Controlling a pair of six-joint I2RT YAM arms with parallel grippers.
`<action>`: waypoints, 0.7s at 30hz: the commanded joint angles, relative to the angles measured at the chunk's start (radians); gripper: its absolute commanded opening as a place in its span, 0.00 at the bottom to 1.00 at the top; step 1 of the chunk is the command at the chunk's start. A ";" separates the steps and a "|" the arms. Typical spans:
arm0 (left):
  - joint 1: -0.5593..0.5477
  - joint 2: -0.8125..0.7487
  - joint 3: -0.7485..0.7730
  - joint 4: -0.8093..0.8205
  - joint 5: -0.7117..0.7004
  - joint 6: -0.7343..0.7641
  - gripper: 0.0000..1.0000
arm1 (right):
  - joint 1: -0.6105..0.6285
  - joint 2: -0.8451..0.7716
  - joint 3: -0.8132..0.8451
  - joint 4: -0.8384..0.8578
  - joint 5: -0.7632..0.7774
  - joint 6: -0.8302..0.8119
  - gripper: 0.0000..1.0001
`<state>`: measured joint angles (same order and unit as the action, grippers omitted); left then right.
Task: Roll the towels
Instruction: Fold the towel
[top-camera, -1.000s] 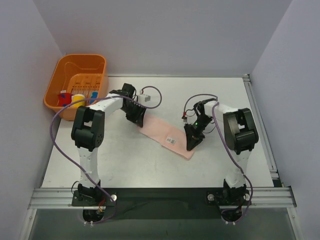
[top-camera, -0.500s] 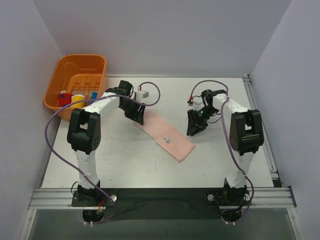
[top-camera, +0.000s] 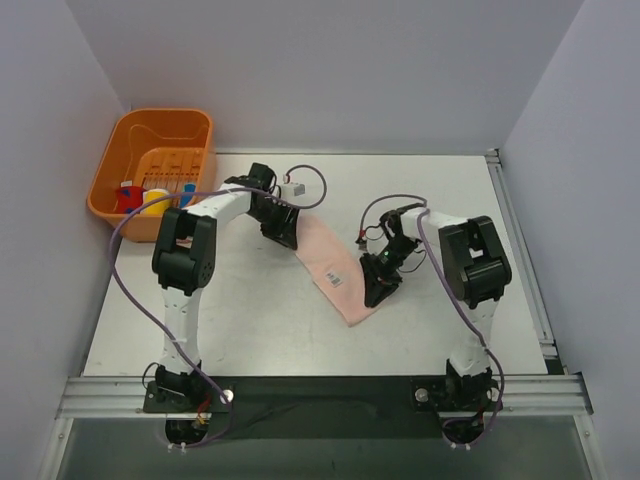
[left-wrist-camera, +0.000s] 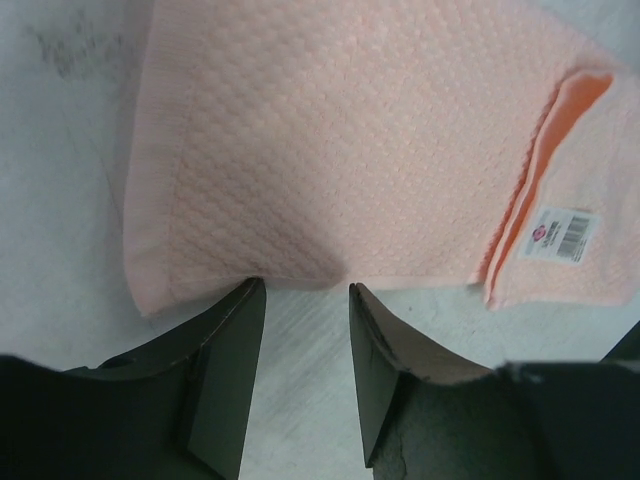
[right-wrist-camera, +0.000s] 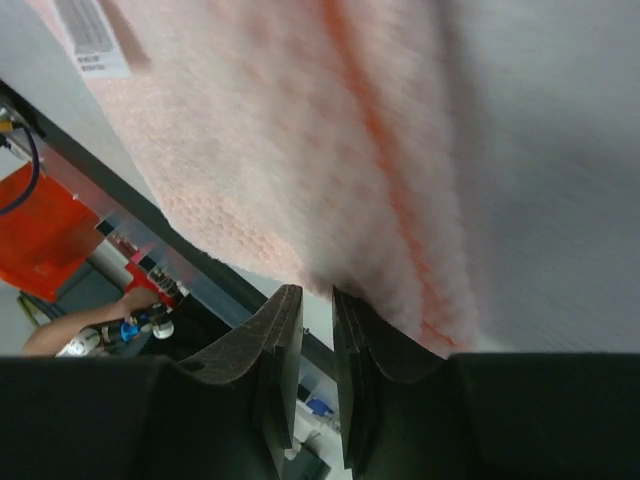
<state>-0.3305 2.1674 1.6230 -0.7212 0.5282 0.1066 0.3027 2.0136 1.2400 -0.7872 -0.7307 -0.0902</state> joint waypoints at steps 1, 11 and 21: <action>-0.001 0.091 0.096 0.065 0.053 -0.013 0.50 | 0.088 0.027 -0.004 -0.017 -0.117 0.007 0.20; 0.057 0.015 0.230 0.114 0.191 0.027 0.68 | 0.101 -0.151 0.001 -0.006 -0.310 0.041 0.34; -0.048 -0.644 -0.403 0.312 0.038 0.292 0.76 | 0.062 -0.083 0.159 0.095 -0.231 0.142 0.35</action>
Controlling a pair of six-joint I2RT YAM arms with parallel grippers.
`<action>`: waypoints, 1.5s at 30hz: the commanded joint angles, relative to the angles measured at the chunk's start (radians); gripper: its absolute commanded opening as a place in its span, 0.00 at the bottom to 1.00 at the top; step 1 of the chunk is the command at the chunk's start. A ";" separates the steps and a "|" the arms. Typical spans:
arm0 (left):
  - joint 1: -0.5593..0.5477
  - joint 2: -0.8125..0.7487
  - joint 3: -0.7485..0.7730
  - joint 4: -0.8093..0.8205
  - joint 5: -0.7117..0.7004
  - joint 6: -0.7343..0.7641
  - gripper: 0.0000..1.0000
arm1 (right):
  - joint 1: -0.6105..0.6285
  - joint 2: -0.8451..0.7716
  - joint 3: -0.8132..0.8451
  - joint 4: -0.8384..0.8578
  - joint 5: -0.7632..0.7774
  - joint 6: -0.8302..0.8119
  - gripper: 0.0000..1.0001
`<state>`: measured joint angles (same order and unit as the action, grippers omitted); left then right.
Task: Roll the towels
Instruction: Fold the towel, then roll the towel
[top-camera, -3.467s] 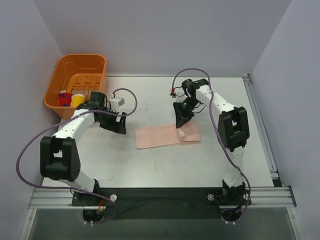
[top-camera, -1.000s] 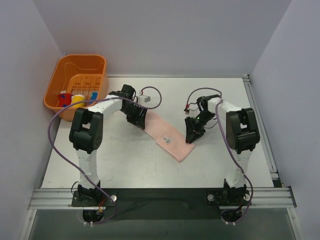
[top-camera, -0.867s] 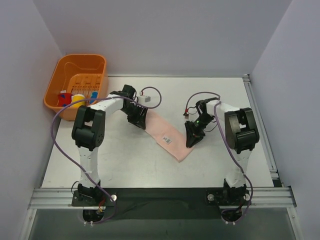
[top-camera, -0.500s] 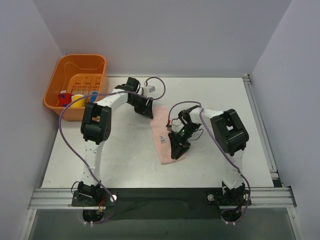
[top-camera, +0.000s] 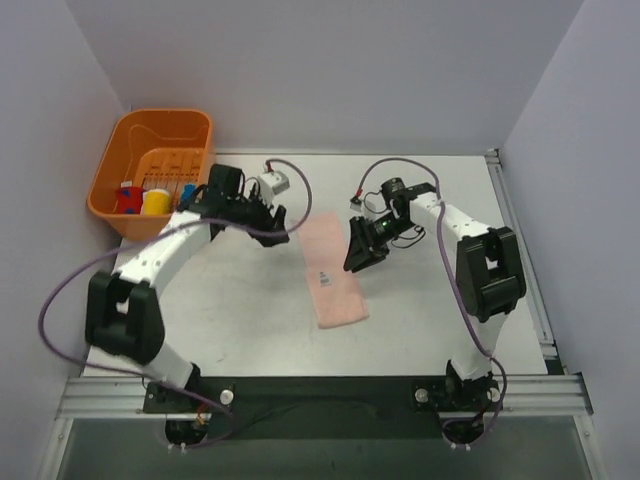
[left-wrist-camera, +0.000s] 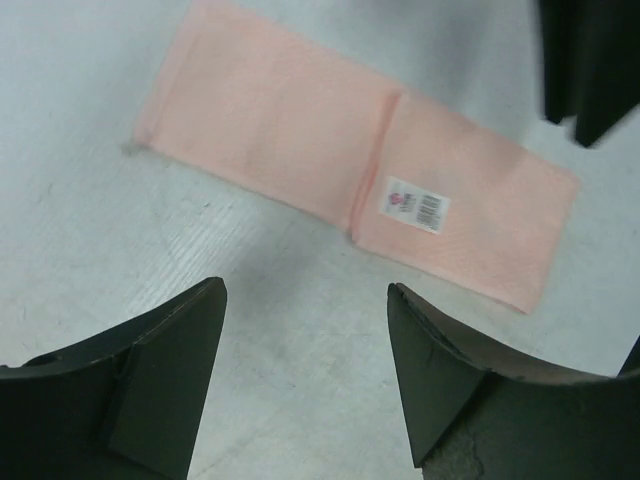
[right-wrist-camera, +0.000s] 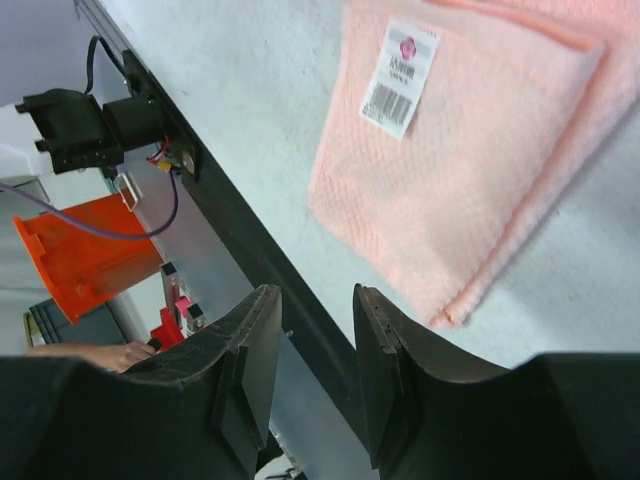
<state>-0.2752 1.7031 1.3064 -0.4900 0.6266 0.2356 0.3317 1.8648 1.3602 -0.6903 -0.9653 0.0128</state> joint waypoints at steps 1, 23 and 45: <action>-0.140 -0.216 -0.158 0.076 -0.129 0.189 0.76 | 0.052 0.077 0.040 0.003 0.000 0.044 0.35; -0.868 -0.123 -0.342 0.211 -0.683 0.246 0.58 | 0.007 0.264 -0.052 0.055 0.066 0.069 0.29; -0.904 0.033 -0.351 0.260 -0.722 0.234 0.48 | -0.010 0.281 -0.075 0.055 0.065 0.062 0.27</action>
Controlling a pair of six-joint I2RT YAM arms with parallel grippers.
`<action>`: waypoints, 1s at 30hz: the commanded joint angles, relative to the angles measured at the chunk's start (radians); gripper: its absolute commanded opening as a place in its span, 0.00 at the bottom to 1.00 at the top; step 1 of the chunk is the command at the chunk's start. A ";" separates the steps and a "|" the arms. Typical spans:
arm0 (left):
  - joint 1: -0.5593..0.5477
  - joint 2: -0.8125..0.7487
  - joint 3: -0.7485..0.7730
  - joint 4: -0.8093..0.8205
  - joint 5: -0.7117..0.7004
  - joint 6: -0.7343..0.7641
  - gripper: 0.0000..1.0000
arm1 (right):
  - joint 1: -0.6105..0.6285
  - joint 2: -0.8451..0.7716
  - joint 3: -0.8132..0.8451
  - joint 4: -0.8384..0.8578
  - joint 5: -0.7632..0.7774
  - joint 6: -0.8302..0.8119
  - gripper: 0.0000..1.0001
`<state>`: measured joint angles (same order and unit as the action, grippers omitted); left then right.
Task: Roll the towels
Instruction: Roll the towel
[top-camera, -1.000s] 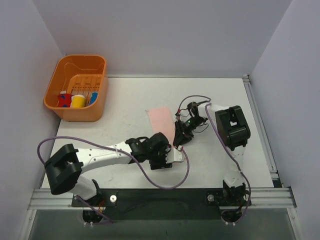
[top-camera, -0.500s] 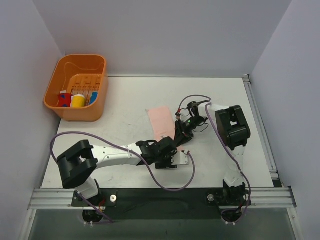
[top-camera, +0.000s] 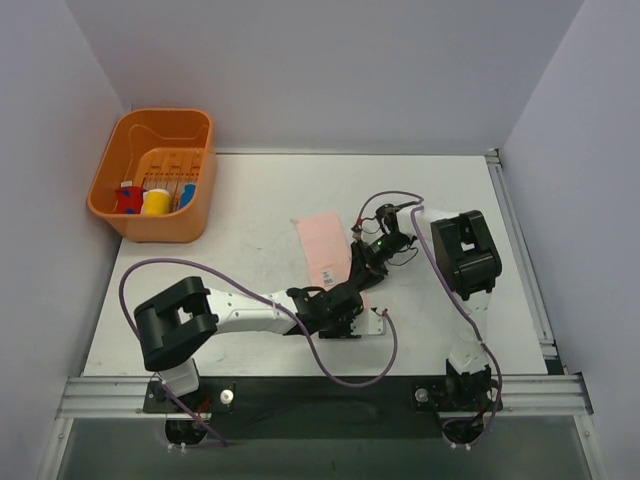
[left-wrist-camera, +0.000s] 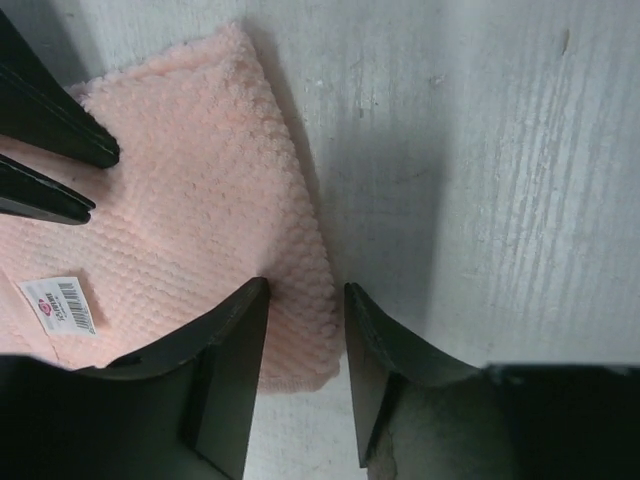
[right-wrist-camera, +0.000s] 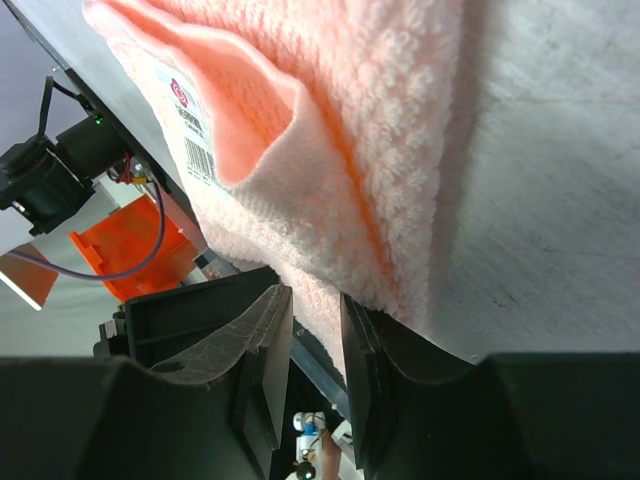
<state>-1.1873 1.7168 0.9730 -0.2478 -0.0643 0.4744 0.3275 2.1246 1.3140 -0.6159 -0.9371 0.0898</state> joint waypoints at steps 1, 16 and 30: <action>0.006 0.007 -0.031 0.013 -0.023 -0.005 0.46 | -0.002 0.020 -0.032 -0.019 0.040 -0.018 0.27; 0.041 -0.187 -0.048 -0.194 0.342 -0.091 0.00 | 0.036 -0.221 -0.045 -0.018 0.017 -0.030 0.25; 0.201 -0.229 0.062 -0.289 0.584 -0.135 0.00 | 0.094 -0.118 0.094 0.064 0.052 0.016 0.25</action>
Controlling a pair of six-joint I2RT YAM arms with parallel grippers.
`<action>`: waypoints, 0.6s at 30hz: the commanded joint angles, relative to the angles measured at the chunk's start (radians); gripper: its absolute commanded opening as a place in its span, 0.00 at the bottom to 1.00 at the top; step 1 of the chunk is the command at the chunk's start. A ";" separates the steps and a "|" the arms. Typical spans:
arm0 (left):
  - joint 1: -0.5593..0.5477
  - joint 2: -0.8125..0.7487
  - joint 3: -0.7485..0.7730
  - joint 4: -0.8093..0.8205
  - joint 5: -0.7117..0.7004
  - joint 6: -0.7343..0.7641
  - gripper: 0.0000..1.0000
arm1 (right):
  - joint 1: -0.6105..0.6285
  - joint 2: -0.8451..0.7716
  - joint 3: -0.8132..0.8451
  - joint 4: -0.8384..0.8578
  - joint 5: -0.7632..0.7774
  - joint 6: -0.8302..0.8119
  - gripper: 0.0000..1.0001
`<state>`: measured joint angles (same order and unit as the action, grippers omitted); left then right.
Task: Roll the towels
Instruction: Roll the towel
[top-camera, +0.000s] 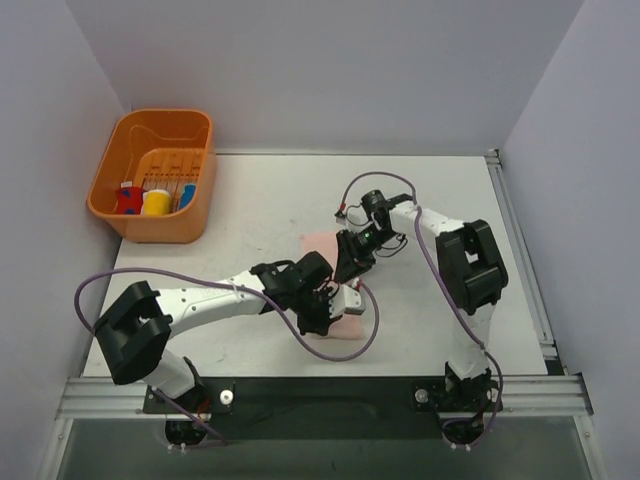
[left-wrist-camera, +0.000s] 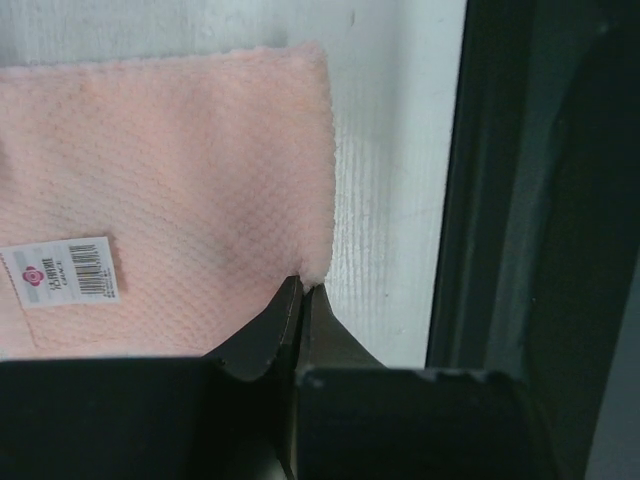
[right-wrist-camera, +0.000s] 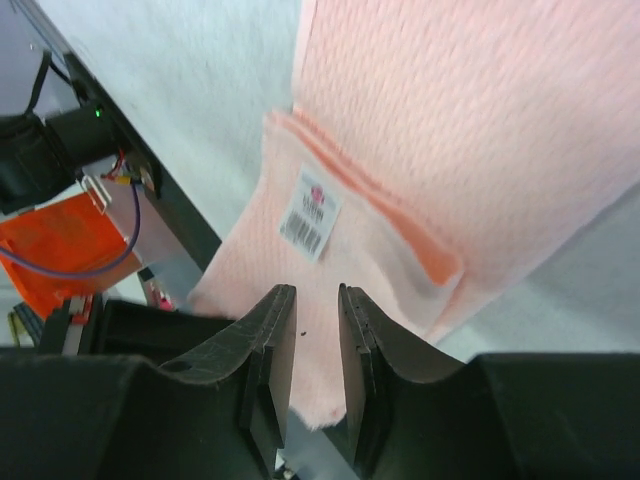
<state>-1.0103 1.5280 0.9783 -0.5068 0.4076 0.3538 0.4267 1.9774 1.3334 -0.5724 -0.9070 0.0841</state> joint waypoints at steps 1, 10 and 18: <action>0.032 -0.040 0.068 -0.039 0.120 -0.021 0.00 | -0.006 0.041 0.084 0.037 0.025 0.029 0.25; 0.148 0.003 0.126 -0.067 0.181 -0.026 0.00 | 0.030 0.153 0.061 0.052 0.105 -0.001 0.23; 0.257 0.113 0.204 -0.058 0.166 -0.021 0.00 | 0.035 0.158 0.041 0.052 0.122 -0.023 0.21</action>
<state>-0.7845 1.6032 1.1267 -0.5686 0.5526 0.3248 0.4526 2.1353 1.3956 -0.4938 -0.8516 0.0986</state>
